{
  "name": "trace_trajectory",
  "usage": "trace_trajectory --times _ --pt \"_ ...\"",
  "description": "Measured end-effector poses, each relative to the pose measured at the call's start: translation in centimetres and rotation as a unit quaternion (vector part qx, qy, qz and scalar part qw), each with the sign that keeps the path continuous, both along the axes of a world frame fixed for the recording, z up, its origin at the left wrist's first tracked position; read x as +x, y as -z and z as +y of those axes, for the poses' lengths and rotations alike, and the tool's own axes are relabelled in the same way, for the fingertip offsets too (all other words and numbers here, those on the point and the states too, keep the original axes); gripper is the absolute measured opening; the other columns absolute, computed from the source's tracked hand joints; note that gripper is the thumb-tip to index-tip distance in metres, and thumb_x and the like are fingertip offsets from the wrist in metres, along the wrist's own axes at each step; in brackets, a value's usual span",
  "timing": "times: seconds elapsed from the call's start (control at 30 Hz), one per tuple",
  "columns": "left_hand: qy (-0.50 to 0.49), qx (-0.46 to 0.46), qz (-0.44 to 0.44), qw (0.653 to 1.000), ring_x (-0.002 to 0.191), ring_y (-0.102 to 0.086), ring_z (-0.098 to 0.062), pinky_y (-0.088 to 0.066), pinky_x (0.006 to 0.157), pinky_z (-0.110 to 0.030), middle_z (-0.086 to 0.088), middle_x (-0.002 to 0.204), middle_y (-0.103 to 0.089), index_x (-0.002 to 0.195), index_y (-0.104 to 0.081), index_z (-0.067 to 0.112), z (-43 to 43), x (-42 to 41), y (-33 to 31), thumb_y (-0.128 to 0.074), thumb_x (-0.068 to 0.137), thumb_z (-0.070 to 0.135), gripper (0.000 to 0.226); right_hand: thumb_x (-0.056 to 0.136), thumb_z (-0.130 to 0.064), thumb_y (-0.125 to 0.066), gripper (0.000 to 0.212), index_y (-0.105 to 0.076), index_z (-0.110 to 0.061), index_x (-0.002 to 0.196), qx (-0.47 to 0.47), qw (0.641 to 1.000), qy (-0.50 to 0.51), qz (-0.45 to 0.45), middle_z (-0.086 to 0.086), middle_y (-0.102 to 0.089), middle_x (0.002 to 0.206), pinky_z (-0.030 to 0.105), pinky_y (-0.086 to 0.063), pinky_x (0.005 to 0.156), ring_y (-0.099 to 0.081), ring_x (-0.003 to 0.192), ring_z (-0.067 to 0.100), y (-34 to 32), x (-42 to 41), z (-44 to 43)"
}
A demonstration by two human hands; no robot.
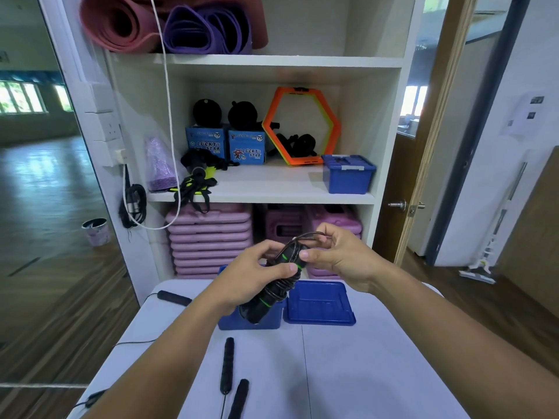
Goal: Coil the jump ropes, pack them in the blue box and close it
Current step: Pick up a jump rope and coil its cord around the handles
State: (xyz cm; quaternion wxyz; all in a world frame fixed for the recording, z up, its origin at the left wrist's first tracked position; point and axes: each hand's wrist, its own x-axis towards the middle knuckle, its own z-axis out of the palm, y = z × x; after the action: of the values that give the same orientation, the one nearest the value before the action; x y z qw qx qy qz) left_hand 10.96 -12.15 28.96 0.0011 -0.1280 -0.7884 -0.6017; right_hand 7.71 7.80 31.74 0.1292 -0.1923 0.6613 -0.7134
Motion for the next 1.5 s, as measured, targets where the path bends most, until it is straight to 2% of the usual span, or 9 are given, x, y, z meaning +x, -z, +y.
trace_trajectory --times 0.1,0.3,0.6,0.77,0.9,1.03,1.2,1.37,1.5 --pt "-0.028 -0.001 0.022 0.999 0.084 -0.068 -0.017 -0.060 0.072 -0.034 -0.015 0.106 -0.068 0.101 -0.061 0.014 0.4 -0.7 0.3 -0.080 0.080 0.023 0.029 0.085 0.008 -0.067 0.034 -0.044 -0.011 0.100 -0.008 1.000 -0.005 -0.003 0.018 -0.068 0.098 0.019 -0.055 0.071 -0.072 0.086 0.016 0.5 -0.5 0.1" --pt "-0.114 -0.054 0.117 0.985 0.072 -0.069 -0.025 -0.060 0.061 -0.043 0.000 0.082 -0.068 0.092 -0.051 0.022 1.4 -0.9 1.2 -0.071 0.084 0.029 0.023 0.086 0.009 -0.066 0.038 -0.038 -0.016 0.081 -0.014 1.000 -0.007 0.015 0.022 -0.063 0.105 0.022 -0.056 0.074 -0.065 0.094 0.024 0.8 -1.6 0.4" --pt "-0.125 -0.161 0.148 0.968 0.060 -0.065 -0.005 -0.048 0.049 -0.018 0.006 0.081 -0.070 0.097 -0.043 0.026 1.4 -1.0 1.2 -0.069 0.090 0.021 0.028 0.087 -0.014 -0.074 0.029 -0.048 -0.015 0.075 0.234 0.939 0.065 0.242 0.010 -0.063 0.078 0.038 -0.052 0.076 -0.059 0.075 0.007 1.1 -1.6 0.5" --pt "-0.107 -0.150 0.154 0.971 0.062 -0.066 -0.012 -0.053 0.051 -0.025 -0.001 0.084 -0.070 0.103 -0.045 0.024 1.5 -1.1 0.7 -0.068 0.091 0.020 0.027 0.089 -0.006 -0.069 0.024 -0.049 -0.011 0.079 0.208 0.939 0.083 0.263 -0.023 -0.069 0.085 0.009 -0.048 0.079 -0.062 0.098 -0.013 1.5 -1.3 0.0" --pt "-0.125 -0.139 0.165 0.968 0.064 -0.064 -0.011 -0.048 0.049 -0.017 0.003 0.078 -0.065 0.107 -0.045 0.019 1.6 -1.0 0.3 -0.070 0.090 0.018 0.030 0.088 -0.008 -0.071 0.032 -0.053 -0.033 0.079 0.190 0.932 0.084 0.296 -0.015 -0.071 0.106 0.026 -0.048 0.096 -0.064 0.109 0.002 1.1 -1.6 -0.3" --pt "-0.130 -0.116 0.176 0.969 0.072 -0.065 -0.005 -0.056 0.058 -0.027 0.009 0.091 -0.066 0.114 -0.043 0.030 1.6 -1.2 0.1 -0.072 0.087 0.023 0.040 0.088 -0.009 -0.071 0.017 -0.057 -0.016 0.092 0.180 0.936 0.088 0.290 -0.011 -0.072 0.099 0.035 -0.050 0.097 -0.064 0.108 0.013 1.0 -1.7 -0.3" --pt "-0.134 -0.105 0.201 0.965 0.091 -0.063 0.000 -0.057 0.074 -0.031 0.019 0.102 -0.062 0.117 -0.039 0.041 1.5 -1.2 0.0 -0.075 0.084 0.024 0.051 0.089 -0.011 -0.071 0.023 -0.055 -0.028 0.088 0.177 0.929 0.110 0.307 0.006 -0.065 0.103 0.011 -0.044 0.089 -0.064 0.100 -0.001 0.4 -1.0 -0.4" --pt "-0.153 -0.128 0.245 0.949 0.104 -0.054 -0.001 -0.041 0.082 -0.005 0.015 0.120 -0.057 0.135 -0.043 0.036 1.0 -1.6 0.2 -0.076 0.083 0.022 0.063 0.088 -0.013 -0.072 0.027 -0.056 -0.035 0.088 0.201 0.916 0.130 0.322 -0.020 -0.058 0.099 0.005 -0.040 0.091 -0.061 0.103 -0.002 0.1 -0.7 -0.8" --pt "-0.169 -0.122 0.277 0.938 0.104 -0.054 -0.002 -0.037 0.083 -0.001 0.007 0.121 -0.059 0.132 -0.052 0.025 0.8 -1.9 0.2 -0.077 0.082 0.019 0.057 0.088 -0.016 -0.072 0.021 -0.061 -0.033 0.089 0.196 0.910 0.154 0.331 -0.003 -0.060 0.101 0.006 -0.039 0.085 -0.056 0.100 0.000 0.3 -0.8 -1.3"
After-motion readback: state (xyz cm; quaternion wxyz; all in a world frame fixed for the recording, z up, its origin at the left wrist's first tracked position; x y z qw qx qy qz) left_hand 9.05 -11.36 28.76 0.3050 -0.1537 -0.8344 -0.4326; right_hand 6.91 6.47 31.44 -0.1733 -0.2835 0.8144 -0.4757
